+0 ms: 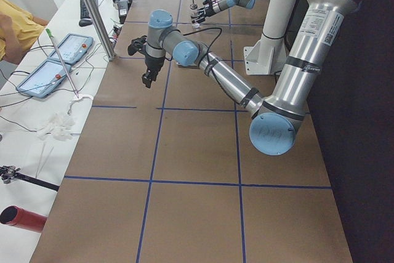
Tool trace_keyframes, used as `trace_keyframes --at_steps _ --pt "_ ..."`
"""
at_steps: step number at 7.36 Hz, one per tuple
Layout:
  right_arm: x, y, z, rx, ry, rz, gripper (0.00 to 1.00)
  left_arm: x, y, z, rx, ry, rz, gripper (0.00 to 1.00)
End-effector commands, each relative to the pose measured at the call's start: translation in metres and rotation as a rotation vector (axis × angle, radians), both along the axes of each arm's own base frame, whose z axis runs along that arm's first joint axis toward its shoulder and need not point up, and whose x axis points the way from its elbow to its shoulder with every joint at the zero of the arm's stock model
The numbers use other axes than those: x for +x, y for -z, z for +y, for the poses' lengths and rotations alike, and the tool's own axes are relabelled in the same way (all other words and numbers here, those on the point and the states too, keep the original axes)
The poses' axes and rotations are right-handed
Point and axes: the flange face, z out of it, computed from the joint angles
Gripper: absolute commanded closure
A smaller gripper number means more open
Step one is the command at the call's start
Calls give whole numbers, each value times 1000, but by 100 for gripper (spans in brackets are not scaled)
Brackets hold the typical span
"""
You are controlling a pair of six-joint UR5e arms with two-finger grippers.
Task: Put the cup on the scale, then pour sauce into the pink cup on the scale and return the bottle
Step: 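Lower the bottle to the table and open the right gripper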
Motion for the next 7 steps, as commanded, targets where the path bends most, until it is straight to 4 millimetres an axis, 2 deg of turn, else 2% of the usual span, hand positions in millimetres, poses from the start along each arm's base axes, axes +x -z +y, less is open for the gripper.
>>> trace_keyframes --at_steps 1,2,3,5,7 --pt "6 -4 0 5 -10 9 0 -3 5 4 -9 2 -4 46" --pt "10 -6 3 14 -17 17 0 -3 8 5 -9 2 -4 46" --pt "8 -10 17 32 -11 34 0 -4 11 7 -7 2 -3 46" --pt "9 -2 43 66 11 31 0 -5 13 11 -14 2 -6 46" --pt "17 -19 59 65 40 55 0 -6 14 11 -14 2 -6 46"
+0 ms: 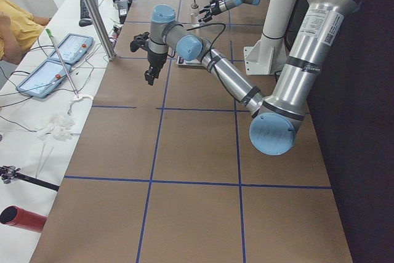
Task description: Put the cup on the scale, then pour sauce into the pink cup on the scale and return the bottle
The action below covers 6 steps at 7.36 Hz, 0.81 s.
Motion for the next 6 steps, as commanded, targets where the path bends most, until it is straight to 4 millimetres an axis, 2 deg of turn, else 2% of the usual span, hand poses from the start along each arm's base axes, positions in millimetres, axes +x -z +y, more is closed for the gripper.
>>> trace_keyframes --at_steps 1,2,3,5,6 --pt "20 -20 21 9 34 -21 0 0 1 1 0 0 0 46" --pt "47 -38 26 8 46 -46 0 0 1 1 0 0 0 46" --pt "69 -47 29 9 68 -87 0 0 1 0 -1 0 0 46" --pt "75 -50 29 -8 99 -101 0 2 -5 -1 -6 -7 -7 46" --pt "86 -54 13 -54 110 -112 0 2 -10 -2 -11 -10 -11 46"
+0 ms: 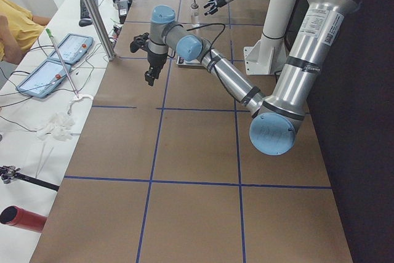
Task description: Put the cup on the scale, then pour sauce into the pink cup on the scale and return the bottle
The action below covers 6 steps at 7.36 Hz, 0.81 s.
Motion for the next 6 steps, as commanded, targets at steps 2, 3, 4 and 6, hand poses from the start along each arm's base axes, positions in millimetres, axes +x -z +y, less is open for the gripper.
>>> trace_keyframes --at_steps 2,3,4,6 --pt "40 -9 -49 -68 52 64 0 1 -9 -2 -8 -7 -6 46" --pt "53 -12 -61 -101 56 56 0 2 -10 -3 -11 -7 -7 46" --pt "71 -16 -77 -153 85 41 0 3 -20 -7 -27 -8 -14 46" --pt "125 -18 -114 -176 174 102 0 -2 -46 -20 -45 -76 -15 46"
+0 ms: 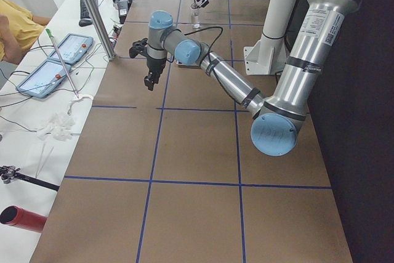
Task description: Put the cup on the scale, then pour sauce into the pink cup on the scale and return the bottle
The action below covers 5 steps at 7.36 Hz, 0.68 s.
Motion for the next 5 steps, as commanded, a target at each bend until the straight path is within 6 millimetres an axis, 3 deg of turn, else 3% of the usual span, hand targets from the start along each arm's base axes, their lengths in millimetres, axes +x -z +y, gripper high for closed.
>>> trace_keyframes --at_steps 1,3,4,5 --pt "59 -3 -30 -66 70 -24 0 -19 -45 -22 -35 -83 10 46" --pt "141 -21 -48 -149 159 -79 0 -58 -97 -48 -40 -115 39 46" --pt "176 -41 -50 -213 191 -93 0 -75 -130 -58 -55 -127 55 46" --pt "201 -46 -60 -292 267 -121 0 -91 -159 -65 -56 -146 71 46"
